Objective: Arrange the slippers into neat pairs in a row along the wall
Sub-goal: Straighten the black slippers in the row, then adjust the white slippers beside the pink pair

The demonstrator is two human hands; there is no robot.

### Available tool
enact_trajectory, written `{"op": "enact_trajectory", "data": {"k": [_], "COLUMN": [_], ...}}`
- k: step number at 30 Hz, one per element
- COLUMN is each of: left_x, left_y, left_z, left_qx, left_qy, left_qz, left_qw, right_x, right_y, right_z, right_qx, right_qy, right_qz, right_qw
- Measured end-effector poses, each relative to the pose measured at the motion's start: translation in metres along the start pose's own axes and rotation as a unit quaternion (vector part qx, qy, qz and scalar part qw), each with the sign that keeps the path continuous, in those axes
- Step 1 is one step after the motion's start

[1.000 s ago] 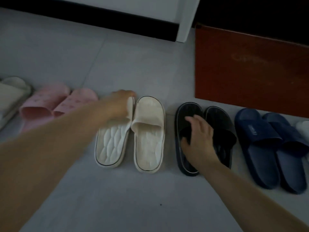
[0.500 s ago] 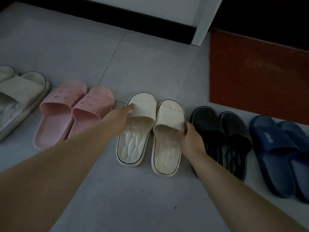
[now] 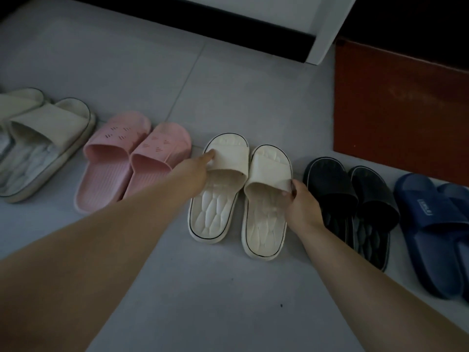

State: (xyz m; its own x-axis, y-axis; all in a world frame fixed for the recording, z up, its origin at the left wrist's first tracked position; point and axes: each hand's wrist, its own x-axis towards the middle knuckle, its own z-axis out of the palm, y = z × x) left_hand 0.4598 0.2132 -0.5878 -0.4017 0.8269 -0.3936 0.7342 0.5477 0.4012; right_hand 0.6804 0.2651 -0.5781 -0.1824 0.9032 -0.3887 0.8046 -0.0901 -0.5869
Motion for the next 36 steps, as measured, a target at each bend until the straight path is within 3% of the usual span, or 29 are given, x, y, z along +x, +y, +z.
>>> {"op": "enact_trajectory", "data": {"k": [3,5,7,9,11,13,15,17,20,27,29,32,34,36], "left_x": [-0.005,-0.007,-0.009,-0.013,-0.022,-0.031,-0.037,-0.04,-0.036,-0.019,-0.018,-0.021,-0.024,-0.03], "left_y": [-0.004,-0.014,-0.033,-0.061,-0.091,-0.116,-0.129,-0.127,-0.122,-0.132,-0.136,-0.161,-0.195,-0.233], "left_z": [-0.005,-0.022,-0.046,-0.066,-0.077,-0.075,-0.063,-0.053,-0.045,-0.043,-0.049,-0.075,-0.101,-0.125], "left_qx": [0.024,-0.022,-0.076,-0.12,-0.188,-0.18,-0.169,-0.244,-0.291,-0.3,-0.276,-0.301,-0.314,-0.314], "left_qy": [-0.031,0.027,0.126,0.231,0.301,0.274,0.201,0.155,0.149,0.159,0.176,0.29,0.376,0.381], "left_qz": [0.036,0.062,0.027,-0.048,-0.137,-0.219,-0.247,-0.199,-0.104,-0.091,-0.103,-0.17,-0.223,-0.262], "left_qw": [0.999,0.997,0.989,0.964,0.925,0.919,0.933,0.936,0.939,0.936,0.939,0.892,0.843,0.829], "right_x": [-0.004,-0.015,-0.027,-0.033,-0.035,-0.037,-0.036,-0.029,-0.019,-0.017,-0.021,-0.034,-0.045,-0.053], "right_y": [-0.008,-0.022,-0.045,-0.07,-0.097,-0.119,-0.133,-0.138,-0.136,-0.133,-0.136,-0.152,-0.171,-0.196], "right_z": [0.003,0.009,0.021,0.042,0.066,0.09,0.111,0.13,0.151,0.164,0.165,0.163,0.162,0.171], "right_qx": [-0.032,-0.071,-0.07,-0.046,-0.032,0.0,0.056,0.082,0.086,0.107,0.116,0.031,-0.03,-0.039], "right_qy": [-0.008,0.025,0.042,-0.02,-0.131,-0.225,-0.26,-0.256,-0.251,-0.218,-0.171,-0.067,-0.084,-0.158], "right_qz": [0.006,-0.061,-0.176,-0.256,-0.282,-0.263,-0.22,-0.18,-0.163,-0.15,-0.147,-0.213,-0.311,-0.368], "right_qw": [0.999,0.995,0.981,0.965,0.95,0.938,0.939,0.946,0.95,0.958,0.967,0.974,0.946,0.916]}}
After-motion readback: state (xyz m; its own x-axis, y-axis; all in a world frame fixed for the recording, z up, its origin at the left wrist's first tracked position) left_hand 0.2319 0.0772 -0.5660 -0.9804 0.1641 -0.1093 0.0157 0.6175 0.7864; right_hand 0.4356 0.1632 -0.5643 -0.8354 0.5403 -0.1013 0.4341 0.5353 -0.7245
